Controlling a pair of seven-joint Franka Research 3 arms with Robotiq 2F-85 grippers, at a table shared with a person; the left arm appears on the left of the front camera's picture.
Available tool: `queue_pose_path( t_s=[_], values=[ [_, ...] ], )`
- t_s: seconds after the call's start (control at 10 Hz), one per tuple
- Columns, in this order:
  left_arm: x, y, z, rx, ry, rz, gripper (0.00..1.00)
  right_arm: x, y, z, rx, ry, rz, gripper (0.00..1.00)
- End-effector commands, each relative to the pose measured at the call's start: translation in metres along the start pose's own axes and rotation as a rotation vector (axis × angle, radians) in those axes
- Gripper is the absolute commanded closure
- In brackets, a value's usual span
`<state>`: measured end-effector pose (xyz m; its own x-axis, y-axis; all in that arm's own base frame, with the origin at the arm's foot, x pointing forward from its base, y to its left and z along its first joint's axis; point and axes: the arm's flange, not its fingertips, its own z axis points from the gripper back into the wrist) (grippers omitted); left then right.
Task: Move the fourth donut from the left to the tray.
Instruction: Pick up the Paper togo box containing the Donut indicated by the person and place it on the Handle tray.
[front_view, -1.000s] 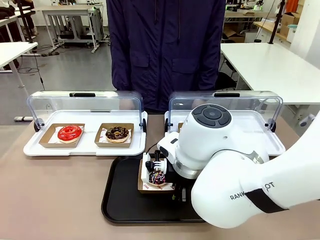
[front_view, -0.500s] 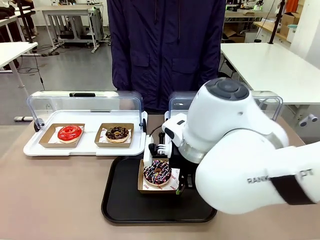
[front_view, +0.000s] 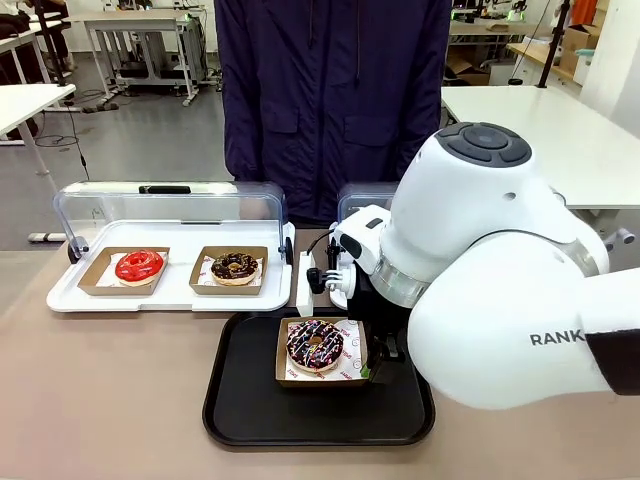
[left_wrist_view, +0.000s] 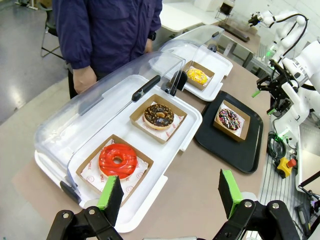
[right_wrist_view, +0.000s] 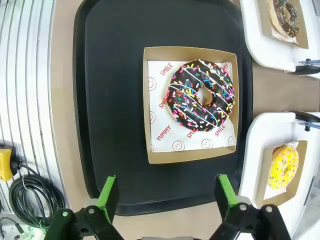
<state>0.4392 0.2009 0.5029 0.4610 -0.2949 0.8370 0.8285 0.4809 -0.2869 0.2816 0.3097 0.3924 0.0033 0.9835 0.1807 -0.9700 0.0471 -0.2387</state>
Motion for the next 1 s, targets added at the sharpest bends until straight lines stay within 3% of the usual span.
queue_pose_path(
  t_s=[0.0,0.9],
  values=[
    [0.0005,-0.0007,-0.0001,-0.007,-0.010,-0.004,0.00,0.0013,0.0017,-0.0019,0.001,0.004,-0.011,0.00],
    [0.0005,-0.0007,-0.0001,-0.007,-0.010,-0.004,0.00,0.0013,0.0017,-0.0019,0.001,0.004,-0.011,0.00]
  ],
)
